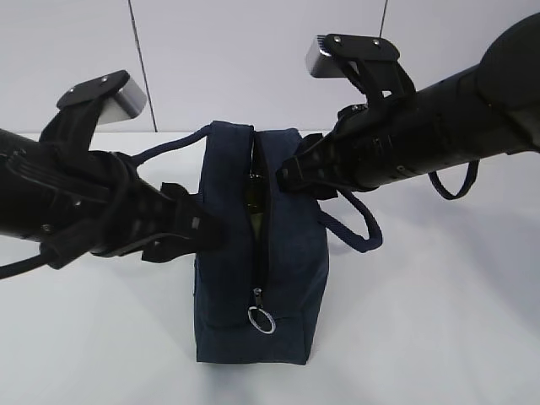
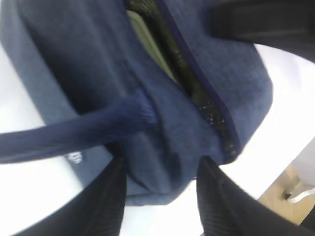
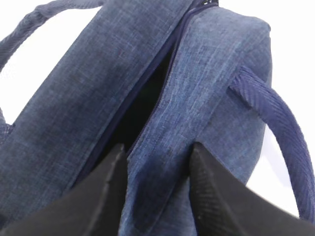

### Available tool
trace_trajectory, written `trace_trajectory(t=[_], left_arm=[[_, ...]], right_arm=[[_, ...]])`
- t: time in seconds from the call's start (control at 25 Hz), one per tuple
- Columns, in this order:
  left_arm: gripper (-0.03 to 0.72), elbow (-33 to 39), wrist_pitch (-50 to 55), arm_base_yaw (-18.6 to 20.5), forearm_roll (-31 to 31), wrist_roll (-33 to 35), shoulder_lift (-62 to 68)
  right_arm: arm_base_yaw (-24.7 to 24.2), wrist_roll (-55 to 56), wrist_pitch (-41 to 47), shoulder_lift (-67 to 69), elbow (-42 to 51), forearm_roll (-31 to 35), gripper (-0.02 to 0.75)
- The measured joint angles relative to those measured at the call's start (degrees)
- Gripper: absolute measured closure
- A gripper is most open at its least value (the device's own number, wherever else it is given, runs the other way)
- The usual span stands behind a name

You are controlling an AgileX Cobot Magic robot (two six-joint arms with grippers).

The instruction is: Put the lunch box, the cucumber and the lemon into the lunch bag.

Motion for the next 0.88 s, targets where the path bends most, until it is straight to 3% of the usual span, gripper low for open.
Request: trace_trajectory(t=[0.12,0.56,0.88], left_arm=[[0.349,0.0,-2.7,-2.0,-0.4,0.0,0.0],[0.349,0.5,-1.8,-2.7,-1.9,0.0,2.1],[0.349,5.1,-5.4,-2.9,-2.9,0.0,1.7]], right_arm=[[0.0,0.0,0.0,0.0,0.0,0.0,0.433],[0.0,-0.2,0.1,0.0,0.0,0.1,0.433],[0.0,-0.3,0.1,0.0,0.0,0.1,0.433]])
